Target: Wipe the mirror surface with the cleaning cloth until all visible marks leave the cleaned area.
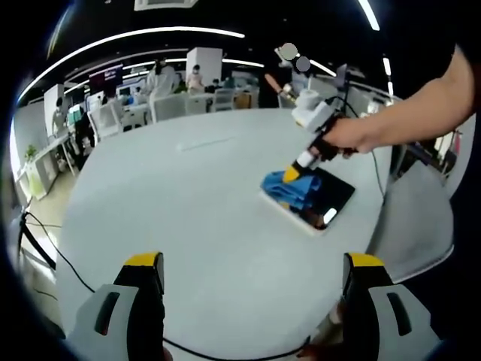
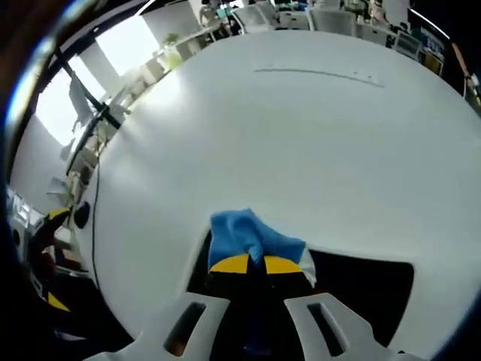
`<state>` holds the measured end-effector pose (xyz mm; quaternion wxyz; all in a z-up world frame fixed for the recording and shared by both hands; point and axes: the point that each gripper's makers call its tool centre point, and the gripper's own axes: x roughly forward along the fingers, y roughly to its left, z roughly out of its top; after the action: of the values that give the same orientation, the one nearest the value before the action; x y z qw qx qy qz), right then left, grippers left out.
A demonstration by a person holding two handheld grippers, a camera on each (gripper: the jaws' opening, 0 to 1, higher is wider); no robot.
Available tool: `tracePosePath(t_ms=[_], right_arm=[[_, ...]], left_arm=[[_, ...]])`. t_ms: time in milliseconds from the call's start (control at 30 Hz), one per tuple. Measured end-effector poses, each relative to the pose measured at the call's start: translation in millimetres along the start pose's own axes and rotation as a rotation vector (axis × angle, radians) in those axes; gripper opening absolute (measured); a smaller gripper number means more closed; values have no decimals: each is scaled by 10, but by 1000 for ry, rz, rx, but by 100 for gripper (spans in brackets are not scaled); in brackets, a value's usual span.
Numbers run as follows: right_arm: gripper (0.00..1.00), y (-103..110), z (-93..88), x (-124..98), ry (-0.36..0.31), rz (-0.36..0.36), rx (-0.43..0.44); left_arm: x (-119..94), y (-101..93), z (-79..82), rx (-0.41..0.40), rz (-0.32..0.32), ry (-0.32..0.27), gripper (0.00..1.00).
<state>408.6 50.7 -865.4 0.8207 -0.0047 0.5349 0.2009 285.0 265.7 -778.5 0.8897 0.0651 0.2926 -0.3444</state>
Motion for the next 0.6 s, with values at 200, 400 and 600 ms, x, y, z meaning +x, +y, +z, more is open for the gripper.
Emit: tracePosePath(t_ms=[200,400,600], right_arm=[[0,-77,-20,-30,2,-8,2],[0,-118,-30,-43,2,-16,3],[0,-119,-30,-47,1,-17,1]], left_arm=[[11,-9,-3,2,0,2,99],[12,-11,-7,0,0,2,99],[15,-20,8,-1,0,-2,99]])
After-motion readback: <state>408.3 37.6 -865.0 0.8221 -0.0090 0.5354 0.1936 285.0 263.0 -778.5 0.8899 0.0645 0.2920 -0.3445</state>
